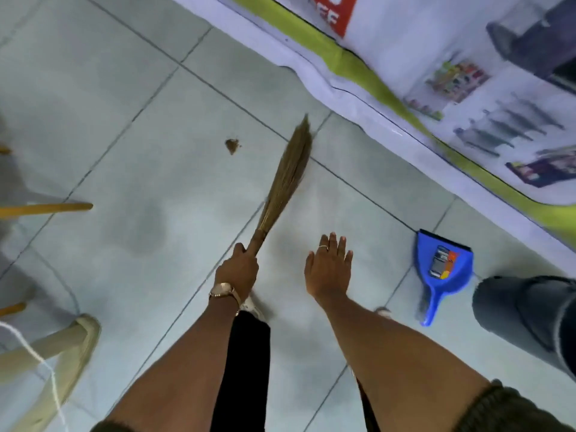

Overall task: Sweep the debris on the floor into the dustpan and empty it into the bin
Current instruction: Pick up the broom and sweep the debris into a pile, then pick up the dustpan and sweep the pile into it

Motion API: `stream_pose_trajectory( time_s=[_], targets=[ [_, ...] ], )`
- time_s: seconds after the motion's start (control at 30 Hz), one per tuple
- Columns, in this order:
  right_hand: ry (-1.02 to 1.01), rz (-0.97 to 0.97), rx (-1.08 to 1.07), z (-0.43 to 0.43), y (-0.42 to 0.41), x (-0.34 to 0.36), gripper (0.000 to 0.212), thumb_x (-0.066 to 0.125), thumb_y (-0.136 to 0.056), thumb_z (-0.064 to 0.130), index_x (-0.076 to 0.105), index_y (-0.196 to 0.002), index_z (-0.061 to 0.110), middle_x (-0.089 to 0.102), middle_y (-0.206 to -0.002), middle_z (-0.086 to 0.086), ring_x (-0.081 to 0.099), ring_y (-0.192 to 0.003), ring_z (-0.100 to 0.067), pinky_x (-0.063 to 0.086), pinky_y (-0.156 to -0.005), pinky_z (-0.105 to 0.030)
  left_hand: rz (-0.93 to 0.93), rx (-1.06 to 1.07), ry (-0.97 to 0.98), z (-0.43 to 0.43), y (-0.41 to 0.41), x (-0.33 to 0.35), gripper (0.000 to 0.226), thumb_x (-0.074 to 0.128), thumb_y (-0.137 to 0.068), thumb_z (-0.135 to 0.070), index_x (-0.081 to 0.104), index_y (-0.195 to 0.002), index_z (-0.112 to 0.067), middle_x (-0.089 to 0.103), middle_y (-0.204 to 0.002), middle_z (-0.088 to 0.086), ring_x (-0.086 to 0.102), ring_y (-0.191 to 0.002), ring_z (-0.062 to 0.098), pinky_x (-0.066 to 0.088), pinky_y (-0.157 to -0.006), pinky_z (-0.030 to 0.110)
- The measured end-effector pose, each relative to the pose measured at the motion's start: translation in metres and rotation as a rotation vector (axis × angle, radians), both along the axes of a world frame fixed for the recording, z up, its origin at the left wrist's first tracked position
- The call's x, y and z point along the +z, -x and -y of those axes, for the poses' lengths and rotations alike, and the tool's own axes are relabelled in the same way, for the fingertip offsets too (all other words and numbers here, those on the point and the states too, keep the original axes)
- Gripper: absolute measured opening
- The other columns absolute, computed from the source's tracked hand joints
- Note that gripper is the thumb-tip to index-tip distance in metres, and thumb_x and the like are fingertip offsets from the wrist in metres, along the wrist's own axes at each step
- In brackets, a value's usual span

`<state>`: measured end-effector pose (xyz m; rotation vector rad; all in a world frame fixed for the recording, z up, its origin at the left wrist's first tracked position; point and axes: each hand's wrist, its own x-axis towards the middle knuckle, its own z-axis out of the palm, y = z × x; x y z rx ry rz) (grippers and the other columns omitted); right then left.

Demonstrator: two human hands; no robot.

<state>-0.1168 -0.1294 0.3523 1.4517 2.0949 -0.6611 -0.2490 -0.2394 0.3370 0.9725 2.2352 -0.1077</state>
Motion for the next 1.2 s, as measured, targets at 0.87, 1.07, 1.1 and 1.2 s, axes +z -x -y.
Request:
stream_pose_trajectory(
  time_s=[0.87,1.07,1.1,1.2],
  targets=[
    [0.074,0.199,-0.878,-0.124,-0.41,-0.333,0.054,0.051,-0.096,0.032,0.037,-0.138,0.002,0.051,-0.139,-0.014,0.048,-0.13,-0.032,0.036,-0.106,-0.043,0.16,-0.154,-0.148,-0.14,-0.325,-0.306,0.054,0.039,-0.098,-0.036,0.024,-0.148,-0.019,0.053,-0.134,0.017,0.058,-0.106,0.045,0.047,-0.085,0.051],
    [-0.03,0.034,-1.043,-0.121,-0.399,-0.32,0.035,0.045,-0.099,0.011,0.042,-0.132,0.0,0.056,-0.132,-0.018,0.056,-0.122,-0.036,0.046,-0.098,-0.044,0.125,-0.095,-0.198,-0.134,-0.306,-0.296,0.032,0.045,-0.094,-0.029,0.041,-0.123,-0.015,0.062,-0.109,0.019,0.059,-0.088,0.046,0.038,-0.067,0.04],
    [-0.025,0.026,-1.035,-0.12,-0.391,-0.302,0.035,0.044,-0.098,0.009,0.042,-0.132,0.0,0.055,-0.133,-0.018,0.055,-0.122,-0.037,0.046,-0.098,-0.044,0.112,-0.056,-0.204,-0.135,-0.3,-0.28,0.031,0.045,-0.093,-0.028,0.042,-0.12,-0.013,0.061,-0.109,0.019,0.059,-0.088,0.046,0.037,-0.067,0.04],
    [-0.006,0.016,-0.983,-0.113,-0.367,-0.246,0.035,0.042,-0.098,0.005,0.041,-0.132,0.0,0.053,-0.134,-0.02,0.055,-0.122,-0.04,0.045,-0.1,-0.046,0.094,0.037,-0.201,-0.137,-0.285,-0.22,0.028,0.044,-0.093,-0.028,0.043,-0.116,-0.011,0.06,-0.111,0.018,0.059,-0.087,0.046,0.037,-0.067,0.04]
  ],
)
